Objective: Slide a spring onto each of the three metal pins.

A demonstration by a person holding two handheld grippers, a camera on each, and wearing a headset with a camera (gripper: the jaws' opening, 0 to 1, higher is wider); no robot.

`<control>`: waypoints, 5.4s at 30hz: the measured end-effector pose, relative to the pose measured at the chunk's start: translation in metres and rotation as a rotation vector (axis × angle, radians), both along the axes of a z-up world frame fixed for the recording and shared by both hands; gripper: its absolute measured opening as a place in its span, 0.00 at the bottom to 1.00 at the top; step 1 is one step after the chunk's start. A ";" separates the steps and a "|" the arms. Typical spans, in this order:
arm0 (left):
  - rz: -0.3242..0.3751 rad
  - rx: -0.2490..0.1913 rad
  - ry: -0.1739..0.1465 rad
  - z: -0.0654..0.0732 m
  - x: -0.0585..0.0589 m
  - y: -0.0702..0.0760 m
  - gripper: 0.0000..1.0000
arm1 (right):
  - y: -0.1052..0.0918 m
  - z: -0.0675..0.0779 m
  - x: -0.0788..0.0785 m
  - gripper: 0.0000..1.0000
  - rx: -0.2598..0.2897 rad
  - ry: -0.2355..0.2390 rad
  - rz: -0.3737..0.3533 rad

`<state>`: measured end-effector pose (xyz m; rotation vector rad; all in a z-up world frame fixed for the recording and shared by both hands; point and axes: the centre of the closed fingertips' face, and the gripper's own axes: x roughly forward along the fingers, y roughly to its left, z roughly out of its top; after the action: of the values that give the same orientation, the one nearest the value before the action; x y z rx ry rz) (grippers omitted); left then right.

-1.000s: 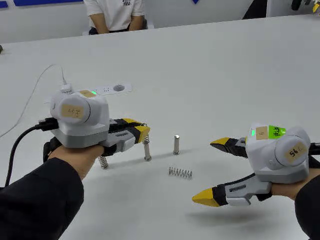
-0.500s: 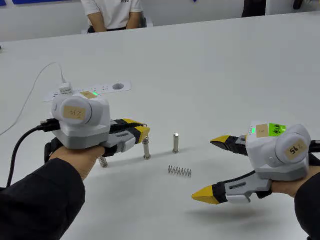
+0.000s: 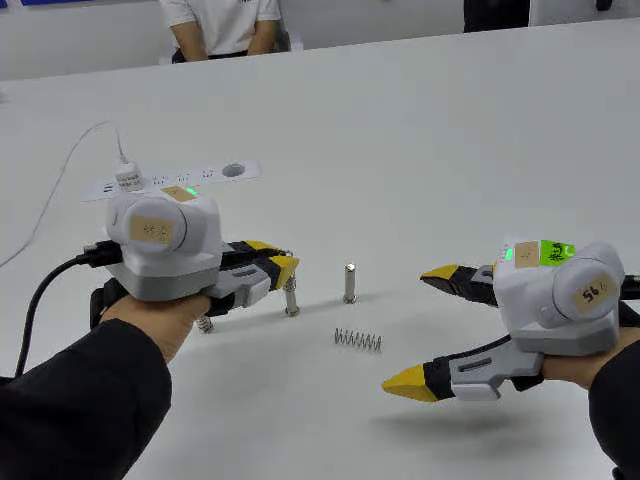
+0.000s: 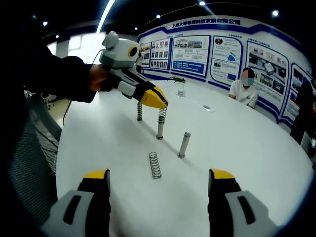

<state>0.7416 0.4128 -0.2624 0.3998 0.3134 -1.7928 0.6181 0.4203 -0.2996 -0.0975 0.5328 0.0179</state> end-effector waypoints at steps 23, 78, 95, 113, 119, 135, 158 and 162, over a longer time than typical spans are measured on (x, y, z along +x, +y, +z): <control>0.002 0.019 -0.017 -0.012 -0.001 0.002 0.11 | -0.003 0.007 0.001 0.83 0.028 -0.043 -0.026; 0.008 0.120 -0.052 -0.041 -0.001 0.000 0.11 | -0.005 0.004 -0.001 0.83 0.021 -0.023 -0.026; 0.007 0.121 -0.056 -0.038 -0.001 0.002 0.18 | -0.006 0.003 -0.002 0.83 0.020 -0.022 -0.025; -0.005 0.075 -0.068 -0.018 -0.005 0.009 0.21 | -0.004 0.003 -0.002 0.83 0.016 -0.018 -0.016; -0.012 0.067 -0.071 -0.015 -0.005 0.010 0.22 | -0.003 0.002 -0.001 0.83 0.017 -0.017 -0.013; -0.066 0.046 -0.096 -0.004 -0.020 0.014 0.22 | -0.004 0.003 -0.001 0.83 0.015 -0.019 -0.015; -0.295 0.120 -0.169 -0.018 -0.069 0.018 0.20 | -0.005 0.003 -0.002 0.83 0.013 -0.020 -0.020; -0.322 0.133 -0.182 -0.022 -0.074 0.016 0.20 | -0.005 0.003 -0.002 0.83 0.013 -0.020 -0.021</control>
<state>0.6680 0.4290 -0.2848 0.7374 0.2508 -2.0371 0.6164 0.4150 -0.2963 -0.0790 0.5140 -0.0004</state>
